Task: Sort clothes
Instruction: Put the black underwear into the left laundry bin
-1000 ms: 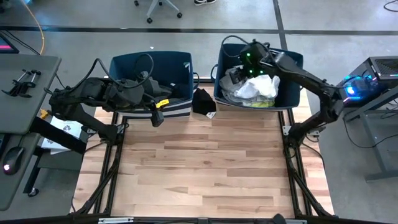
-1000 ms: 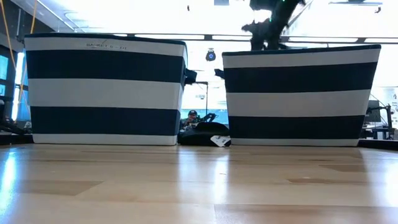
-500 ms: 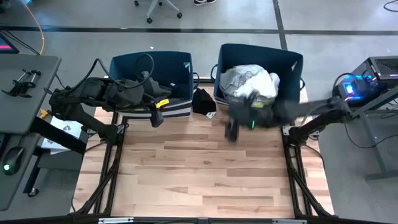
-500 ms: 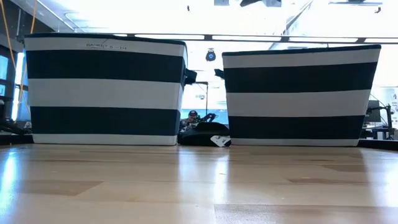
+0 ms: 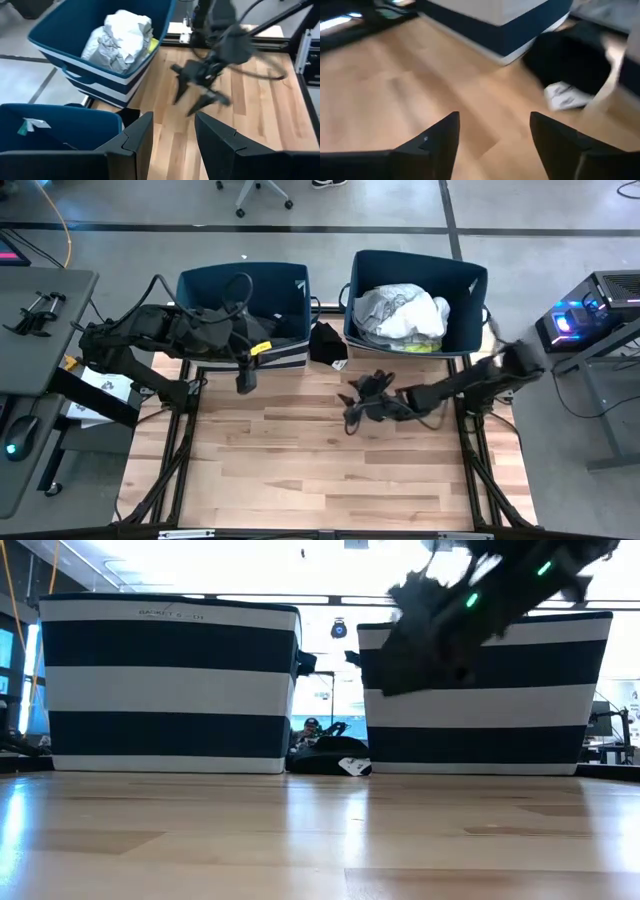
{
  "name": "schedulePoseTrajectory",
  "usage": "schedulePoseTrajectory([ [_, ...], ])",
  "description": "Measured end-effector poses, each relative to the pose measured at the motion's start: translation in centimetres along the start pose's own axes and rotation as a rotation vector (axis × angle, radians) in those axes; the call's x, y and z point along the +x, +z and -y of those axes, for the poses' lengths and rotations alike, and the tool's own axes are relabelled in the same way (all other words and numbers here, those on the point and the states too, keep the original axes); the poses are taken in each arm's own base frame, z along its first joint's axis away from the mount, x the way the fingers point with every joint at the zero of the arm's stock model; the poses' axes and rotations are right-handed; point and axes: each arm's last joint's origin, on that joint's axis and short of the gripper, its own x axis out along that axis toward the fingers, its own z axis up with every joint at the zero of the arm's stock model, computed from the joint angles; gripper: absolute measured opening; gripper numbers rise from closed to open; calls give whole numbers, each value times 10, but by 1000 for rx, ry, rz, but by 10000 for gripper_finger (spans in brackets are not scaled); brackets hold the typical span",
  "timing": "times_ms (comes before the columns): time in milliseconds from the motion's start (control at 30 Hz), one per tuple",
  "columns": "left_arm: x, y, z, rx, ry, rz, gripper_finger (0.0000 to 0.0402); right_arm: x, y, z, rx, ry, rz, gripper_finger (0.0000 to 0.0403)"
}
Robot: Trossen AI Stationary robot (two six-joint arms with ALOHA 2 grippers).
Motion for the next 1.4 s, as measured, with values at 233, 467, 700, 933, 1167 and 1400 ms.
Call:
schedulePoseTrajectory([
  [233, 0, -4, 0, -18, -16, -45, 131, 67, -10, 25, -75, -214, 6, 245],
  [467, 0, -5, 0, -78, -13, -56, 131, 119, 16, 41, -169, -200, -40, 245],
  [700, 0, -6, 0, -125, -10, -63, 131, 157, 31, 63, -240, -213, -189, 212],
  [933, 0, -6, 0, -148, -9, -62, 131, 171, 25, 72, -178, -150, -415, 100],
  [1167, 0, -6, 0, -155, -9, -59, 131, 142, 27, 35, -158, -53, -553, 16],
  [1400, 0, -3, 0, -131, -5, -35, 131, 56, 75, -16, -212, 114, -579, 6],
])
